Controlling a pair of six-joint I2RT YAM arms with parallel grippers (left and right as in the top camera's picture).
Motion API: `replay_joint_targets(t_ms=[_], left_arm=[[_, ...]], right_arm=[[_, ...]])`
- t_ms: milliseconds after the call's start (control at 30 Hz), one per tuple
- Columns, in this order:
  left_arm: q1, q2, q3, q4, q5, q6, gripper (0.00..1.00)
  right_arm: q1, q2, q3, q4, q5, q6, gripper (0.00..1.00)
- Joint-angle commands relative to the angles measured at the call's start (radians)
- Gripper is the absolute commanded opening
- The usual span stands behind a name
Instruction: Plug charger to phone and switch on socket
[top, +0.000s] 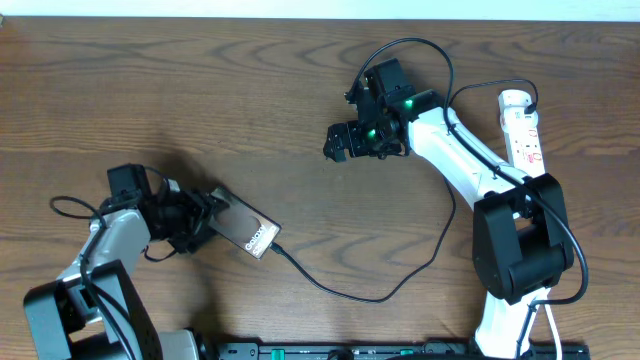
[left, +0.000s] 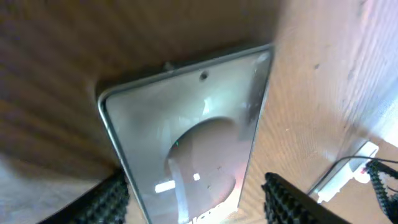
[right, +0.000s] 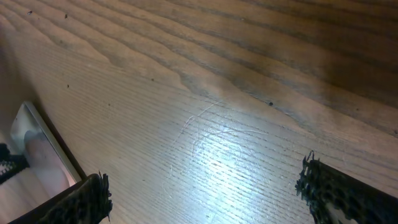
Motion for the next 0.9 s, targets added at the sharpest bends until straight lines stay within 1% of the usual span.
replay_joint_targets(t_ms=[0, 200, 333, 400, 533, 633, 733, 867], left_arm=[[0.001, -0.047, -0.005, 0.002, -0.082, 0.042, 0.74], [0.000, -0.253, 0.015, 0.001, -0.074, 0.047, 0.88], [0.000, -0.423, 0.016, 0.007, -0.035, 0.055, 0.90], [0.000, -0.509, 0.016, 0.021, -0.016, 0.054, 0.90], [0.000, -0.645, 0.016, 0.072, 0.034, 0.054, 0.91], [0.000, -0.721, 0.016, 0.100, 0.038, 0.054, 0.91], [0.000, -0.760, 0.016, 0.105, 0.038, 0.054, 0.91], [0.000, -0.757, 0.016, 0.104, 0.038, 0.054, 0.91]], right_arm=[[0.006, -0.003, 0.021, 0.000, 0.002, -0.004, 0.99], [0.005, -0.003, 0.022, 0.003, 0.002, -0.004, 0.99], [-0.002, -0.004, 0.036, -0.005, 0.003, -0.003, 0.99], [-0.013, -0.005, 0.066, -0.040, 0.037, 0.005, 0.99], [-0.034, -0.005, 0.201, -0.202, 0.198, 0.012, 0.99], [-0.043, -0.005, 0.329, -0.342, 0.324, 0.027, 0.99], [-0.053, -0.005, 0.439, -0.454, 0.458, 0.073, 0.99], [-0.080, -0.005, 0.574, -0.597, 0.643, 0.177, 0.99]])
